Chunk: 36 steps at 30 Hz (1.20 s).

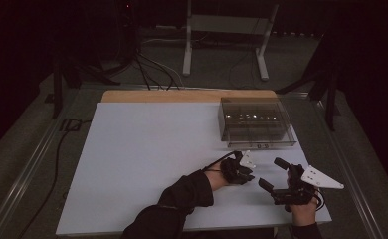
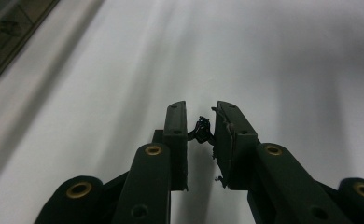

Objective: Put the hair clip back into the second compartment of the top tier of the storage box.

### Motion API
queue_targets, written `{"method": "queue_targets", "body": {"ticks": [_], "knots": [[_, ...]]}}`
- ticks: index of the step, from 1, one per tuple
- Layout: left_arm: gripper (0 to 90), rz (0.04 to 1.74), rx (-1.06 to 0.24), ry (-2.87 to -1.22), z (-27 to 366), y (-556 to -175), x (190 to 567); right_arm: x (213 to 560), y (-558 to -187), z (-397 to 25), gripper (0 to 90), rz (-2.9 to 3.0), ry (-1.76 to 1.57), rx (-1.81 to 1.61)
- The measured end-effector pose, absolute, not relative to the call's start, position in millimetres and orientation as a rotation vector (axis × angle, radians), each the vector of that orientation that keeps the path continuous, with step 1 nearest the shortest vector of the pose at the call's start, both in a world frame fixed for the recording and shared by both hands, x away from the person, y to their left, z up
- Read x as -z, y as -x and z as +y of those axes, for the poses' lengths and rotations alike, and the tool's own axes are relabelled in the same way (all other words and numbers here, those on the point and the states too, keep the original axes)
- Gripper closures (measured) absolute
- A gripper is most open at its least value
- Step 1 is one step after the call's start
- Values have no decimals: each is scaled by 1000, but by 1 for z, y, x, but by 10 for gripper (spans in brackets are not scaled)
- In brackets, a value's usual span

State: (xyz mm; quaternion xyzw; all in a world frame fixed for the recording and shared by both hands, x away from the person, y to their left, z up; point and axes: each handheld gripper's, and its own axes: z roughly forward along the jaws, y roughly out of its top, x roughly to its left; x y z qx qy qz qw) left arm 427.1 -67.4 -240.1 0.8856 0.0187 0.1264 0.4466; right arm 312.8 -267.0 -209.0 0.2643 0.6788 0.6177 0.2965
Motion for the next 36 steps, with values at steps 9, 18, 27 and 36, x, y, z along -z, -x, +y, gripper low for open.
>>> {"method": "queue_targets", "body": {"ticks": [9,18,27,36], "knots": [[765,40,-326,-2180,-51,-424,228,209,-313,-267,0,1806,-707,-1626],[765,26,-356,-2169,-37,-420,214,210,-314,-268,0,1803,-716,-1630],[765,18,-377,-2147,-28,-418,199,209,-314,-268,0,1797,-716,-1636],[765,22,-374,-2118,-21,-420,184,209,-313,-267,0,1797,-713,-1638]]}}
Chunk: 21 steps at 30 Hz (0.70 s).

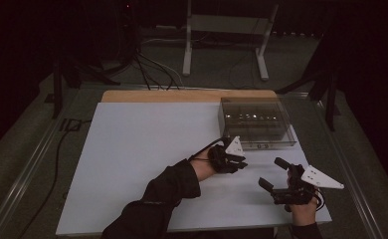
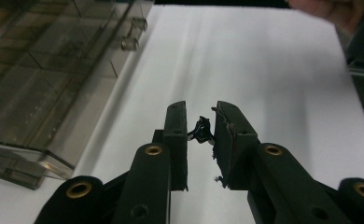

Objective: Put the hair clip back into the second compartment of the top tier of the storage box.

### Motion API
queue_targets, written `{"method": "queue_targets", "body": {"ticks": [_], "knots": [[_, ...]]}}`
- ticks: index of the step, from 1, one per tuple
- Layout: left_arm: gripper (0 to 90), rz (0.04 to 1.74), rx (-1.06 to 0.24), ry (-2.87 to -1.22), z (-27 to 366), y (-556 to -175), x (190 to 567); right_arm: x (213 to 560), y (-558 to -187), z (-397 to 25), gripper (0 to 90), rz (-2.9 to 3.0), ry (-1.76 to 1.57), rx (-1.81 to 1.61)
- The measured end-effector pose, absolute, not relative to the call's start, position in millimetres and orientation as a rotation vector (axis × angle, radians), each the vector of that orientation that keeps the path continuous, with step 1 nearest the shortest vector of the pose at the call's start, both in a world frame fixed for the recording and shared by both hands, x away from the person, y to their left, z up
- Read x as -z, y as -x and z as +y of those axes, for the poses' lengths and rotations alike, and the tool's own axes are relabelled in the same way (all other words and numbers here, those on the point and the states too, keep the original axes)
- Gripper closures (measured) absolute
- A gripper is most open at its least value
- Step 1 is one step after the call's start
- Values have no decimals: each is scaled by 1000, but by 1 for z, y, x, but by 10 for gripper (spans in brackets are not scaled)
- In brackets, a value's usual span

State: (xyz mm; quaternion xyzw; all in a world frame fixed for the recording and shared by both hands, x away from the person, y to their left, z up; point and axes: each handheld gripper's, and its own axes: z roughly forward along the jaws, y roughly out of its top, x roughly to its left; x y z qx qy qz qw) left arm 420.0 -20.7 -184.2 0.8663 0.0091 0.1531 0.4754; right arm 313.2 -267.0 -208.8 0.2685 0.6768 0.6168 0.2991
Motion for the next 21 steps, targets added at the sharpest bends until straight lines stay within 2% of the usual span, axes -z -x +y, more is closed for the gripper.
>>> {"method": "queue_targets", "body": {"ticks": [21], "knots": [[765,46,-366,-2053,-19,-427,156,208,-313,-267,0,1795,-710,-1639]]}}
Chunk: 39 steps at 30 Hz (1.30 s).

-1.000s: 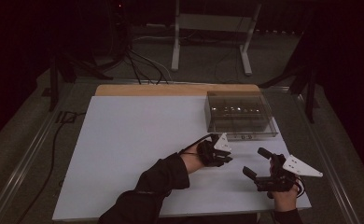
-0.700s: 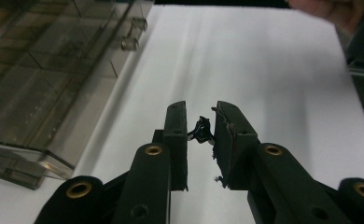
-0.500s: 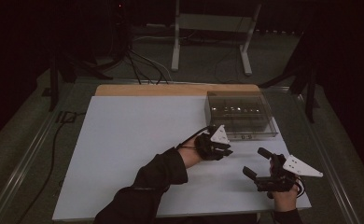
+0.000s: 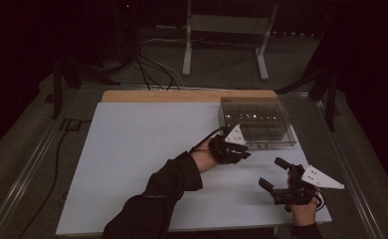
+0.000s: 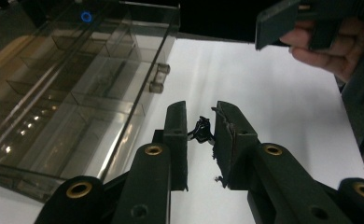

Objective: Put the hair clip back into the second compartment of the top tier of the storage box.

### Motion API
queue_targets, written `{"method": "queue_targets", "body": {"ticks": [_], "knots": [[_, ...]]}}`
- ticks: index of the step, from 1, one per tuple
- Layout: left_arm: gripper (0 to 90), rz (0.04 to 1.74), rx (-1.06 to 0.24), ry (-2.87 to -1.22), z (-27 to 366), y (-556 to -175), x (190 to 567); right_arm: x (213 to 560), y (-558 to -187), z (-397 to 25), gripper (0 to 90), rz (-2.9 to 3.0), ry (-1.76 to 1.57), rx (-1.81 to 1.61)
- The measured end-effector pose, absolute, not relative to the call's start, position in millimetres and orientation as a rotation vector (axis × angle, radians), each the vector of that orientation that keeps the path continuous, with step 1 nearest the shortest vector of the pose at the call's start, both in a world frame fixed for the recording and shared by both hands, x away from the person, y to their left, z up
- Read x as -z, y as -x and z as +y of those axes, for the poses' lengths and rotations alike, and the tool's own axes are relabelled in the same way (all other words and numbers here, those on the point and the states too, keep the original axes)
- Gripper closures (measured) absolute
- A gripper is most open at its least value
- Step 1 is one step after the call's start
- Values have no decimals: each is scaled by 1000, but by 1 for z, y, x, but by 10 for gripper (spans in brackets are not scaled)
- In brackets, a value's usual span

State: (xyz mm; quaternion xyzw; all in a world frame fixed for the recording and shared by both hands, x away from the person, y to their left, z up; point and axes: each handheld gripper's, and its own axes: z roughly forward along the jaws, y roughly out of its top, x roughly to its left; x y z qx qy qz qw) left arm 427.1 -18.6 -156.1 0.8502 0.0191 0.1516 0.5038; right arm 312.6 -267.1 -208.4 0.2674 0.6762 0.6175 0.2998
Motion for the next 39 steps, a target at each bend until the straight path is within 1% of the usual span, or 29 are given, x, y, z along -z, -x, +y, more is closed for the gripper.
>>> {"method": "queue_targets", "body": {"ticks": [12,16,39], "knots": [[765,58,-351,-2038,-25,-435,142,208,-312,-268,0,1794,-709,-1639],[765,49,-367,-2043,-28,-438,137,208,-312,-268,0,1794,-711,-1639],[765,81,-365,-2030,-45,-457,122,208,-311,-270,0,1790,-712,-1643]]}}
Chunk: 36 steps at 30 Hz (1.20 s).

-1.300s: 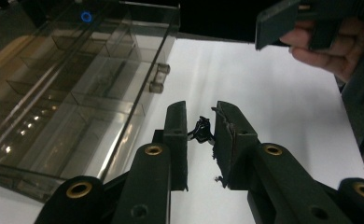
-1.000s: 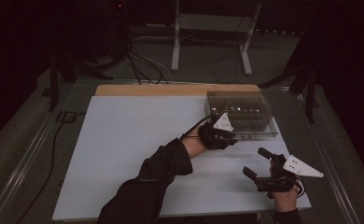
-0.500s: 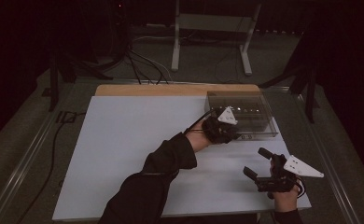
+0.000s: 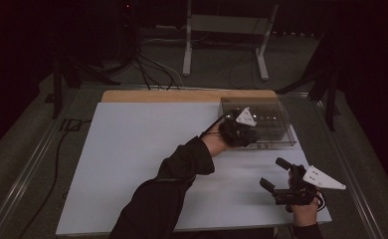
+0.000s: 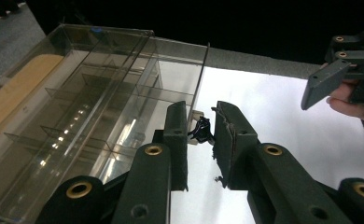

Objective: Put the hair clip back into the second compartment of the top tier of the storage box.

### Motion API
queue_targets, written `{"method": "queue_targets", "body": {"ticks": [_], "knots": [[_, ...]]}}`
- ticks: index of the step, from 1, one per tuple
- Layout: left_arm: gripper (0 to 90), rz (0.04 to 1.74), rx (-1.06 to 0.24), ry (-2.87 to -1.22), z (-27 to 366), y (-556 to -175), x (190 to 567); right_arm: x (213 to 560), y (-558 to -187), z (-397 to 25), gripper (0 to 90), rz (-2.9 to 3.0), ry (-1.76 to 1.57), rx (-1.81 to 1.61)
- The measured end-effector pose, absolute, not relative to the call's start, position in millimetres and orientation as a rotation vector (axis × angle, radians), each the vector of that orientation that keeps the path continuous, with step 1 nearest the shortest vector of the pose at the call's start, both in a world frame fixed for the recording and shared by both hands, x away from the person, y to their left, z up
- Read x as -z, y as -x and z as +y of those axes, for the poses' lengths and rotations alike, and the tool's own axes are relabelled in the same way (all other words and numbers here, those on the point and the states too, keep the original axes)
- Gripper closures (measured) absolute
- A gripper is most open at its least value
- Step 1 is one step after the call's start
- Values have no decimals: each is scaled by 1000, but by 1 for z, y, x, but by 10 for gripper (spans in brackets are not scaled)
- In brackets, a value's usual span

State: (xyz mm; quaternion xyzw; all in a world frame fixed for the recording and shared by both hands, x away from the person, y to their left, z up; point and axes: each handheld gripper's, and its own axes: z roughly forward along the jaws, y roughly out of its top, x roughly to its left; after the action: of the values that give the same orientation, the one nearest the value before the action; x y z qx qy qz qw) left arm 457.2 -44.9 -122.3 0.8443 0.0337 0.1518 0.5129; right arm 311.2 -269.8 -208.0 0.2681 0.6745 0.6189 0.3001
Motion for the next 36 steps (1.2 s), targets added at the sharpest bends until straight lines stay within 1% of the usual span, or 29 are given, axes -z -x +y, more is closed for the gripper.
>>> {"method": "queue_targets", "body": {"ticks": [11,22,31,36], "knots": [[765,116,-362,-2021,-52,-472,117,209,-312,-270,0,1794,-717,-1643],[765,118,-371,-2025,-61,-477,113,209,-312,-270,0,1797,-717,-1646],[765,160,-367,-2019,-74,-488,117,208,-310,-272,0,1790,-716,-1656],[765,166,-362,-2045,-84,-494,124,208,-310,-273,0,1790,-719,-1661]]}}
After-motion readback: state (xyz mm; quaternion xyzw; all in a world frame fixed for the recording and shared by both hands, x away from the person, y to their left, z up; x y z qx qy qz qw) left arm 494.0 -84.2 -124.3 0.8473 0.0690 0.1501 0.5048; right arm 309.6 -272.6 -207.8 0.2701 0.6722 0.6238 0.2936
